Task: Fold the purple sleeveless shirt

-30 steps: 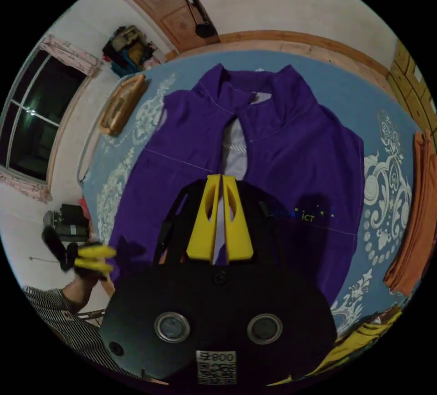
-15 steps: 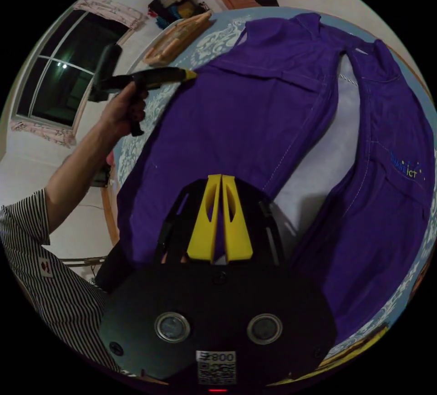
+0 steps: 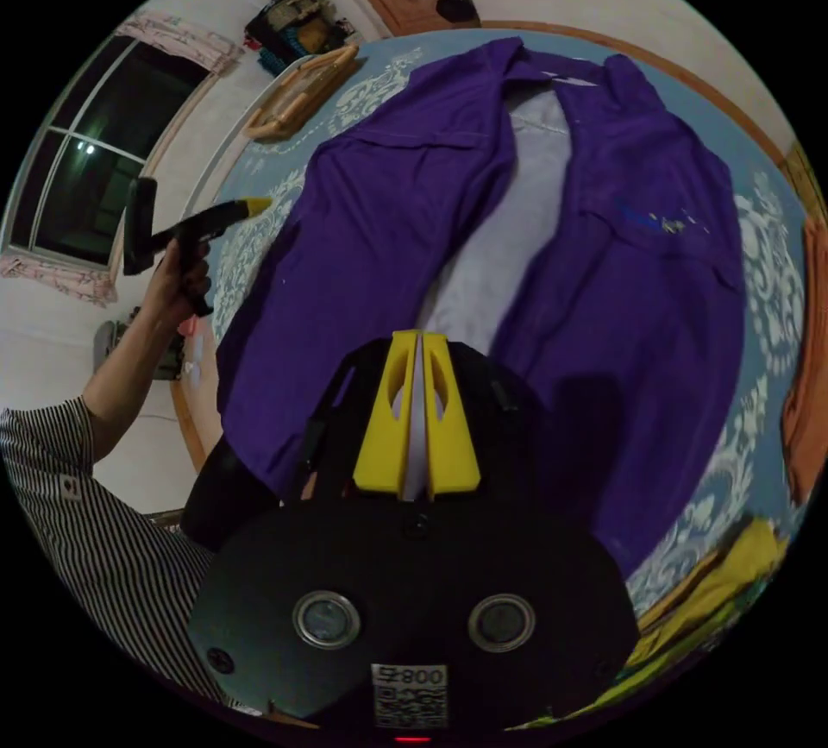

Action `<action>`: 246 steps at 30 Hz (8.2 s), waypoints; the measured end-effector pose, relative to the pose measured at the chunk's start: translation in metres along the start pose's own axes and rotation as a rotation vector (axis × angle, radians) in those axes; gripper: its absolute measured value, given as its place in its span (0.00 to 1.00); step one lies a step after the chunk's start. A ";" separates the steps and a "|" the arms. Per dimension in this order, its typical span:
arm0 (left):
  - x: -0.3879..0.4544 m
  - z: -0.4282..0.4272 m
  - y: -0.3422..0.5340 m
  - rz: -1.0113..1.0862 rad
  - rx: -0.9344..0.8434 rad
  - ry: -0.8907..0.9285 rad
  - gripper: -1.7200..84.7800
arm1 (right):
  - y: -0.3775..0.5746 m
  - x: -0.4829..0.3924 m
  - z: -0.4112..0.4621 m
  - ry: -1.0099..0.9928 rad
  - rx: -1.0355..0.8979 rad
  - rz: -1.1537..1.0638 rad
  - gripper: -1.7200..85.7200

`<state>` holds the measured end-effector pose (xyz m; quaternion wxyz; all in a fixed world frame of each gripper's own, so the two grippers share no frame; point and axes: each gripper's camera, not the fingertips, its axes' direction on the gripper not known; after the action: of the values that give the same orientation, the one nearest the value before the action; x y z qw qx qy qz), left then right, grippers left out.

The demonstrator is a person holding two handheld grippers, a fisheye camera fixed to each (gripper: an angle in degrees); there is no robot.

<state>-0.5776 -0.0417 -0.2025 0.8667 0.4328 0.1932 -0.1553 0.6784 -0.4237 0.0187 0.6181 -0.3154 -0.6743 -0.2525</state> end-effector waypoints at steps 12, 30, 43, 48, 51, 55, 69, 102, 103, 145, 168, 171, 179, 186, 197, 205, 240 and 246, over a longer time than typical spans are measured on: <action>0.109 0.094 0.136 0.189 -0.357 0.041 0.11 | 0.152 -0.027 0.025 0.124 -0.124 0.142 0.11; 0.112 0.234 -0.158 0.050 -0.164 0.175 0.14 | 0.199 -0.026 0.052 0.151 -0.106 0.091 0.08; 0.095 0.287 -0.208 0.001 -0.141 0.241 0.04 | 0.199 -0.005 0.031 -0.078 -0.018 0.085 0.03; 0.094 0.269 -0.219 0.059 -0.095 0.118 0.04 | 0.181 -0.014 0.019 -0.122 0.041 0.020 0.03; 0.080 0.280 -0.213 0.034 -0.123 0.077 0.05 | 0.163 -0.017 0.033 -0.108 -0.004 -0.014 0.03; 0.062 0.281 -0.192 -0.029 -0.117 0.078 0.08 | 0.151 -0.012 0.056 -0.122 -0.086 -0.015 0.03; 0.054 0.249 -0.025 -0.007 -0.186 0.183 0.09 | 0.114 -0.017 0.043 -0.132 -0.102 0.030 0.04; 0.084 0.190 0.198 0.093 -0.269 0.257 0.02 | -0.218 0.007 0.009 0.160 0.056 0.092 0.09; 0.083 0.189 0.200 0.092 -0.272 0.270 0.02 | -0.220 0.007 0.008 0.165 0.058 0.073 0.08; 0.053 -0.083 0.421 -0.009 -0.289 0.097 0.02 | 0.178 -0.088 0.017 0.284 -0.136 -0.133 0.02; -0.128 -0.312 0.573 -0.573 -0.037 0.236 0.18 | 0.612 0.129 -0.116 -0.259 0.351 0.659 0.10; -0.135 -0.311 0.573 -0.582 -0.062 0.267 0.18 | 0.649 0.146 -0.111 -0.271 0.345 0.707 0.10; -0.156 -0.319 0.574 -0.666 -0.051 0.326 0.19 | 0.719 0.185 -0.093 -0.366 0.334 0.777 0.12; -0.156 -0.321 0.568 -0.653 -0.093 0.345 0.18 | 0.750 0.200 -0.090 -0.388 0.331 0.759 0.13; -0.149 -0.330 0.574 -0.645 -0.113 0.382 0.17 | 0.804 0.208 -0.095 -0.403 0.364 0.750 0.14; -0.135 -0.333 0.584 -0.648 -0.122 0.403 0.15 | 0.816 0.199 -0.089 -0.310 0.292 0.717 0.12; 0.008 -0.389 0.601 -0.492 0.027 0.633 0.06 | 0.855 0.100 -0.131 -0.390 0.429 0.532 0.03; 0.036 -0.398 0.606 -0.455 0.040 0.656 0.06 | 0.860 0.076 -0.143 -0.405 0.460 0.502 0.03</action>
<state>-0.3610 0.6269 -0.0206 0.6939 0.4225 0.5476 -0.2005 1.4058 0.0599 0.0673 0.5694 -0.3673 -0.7235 0.1316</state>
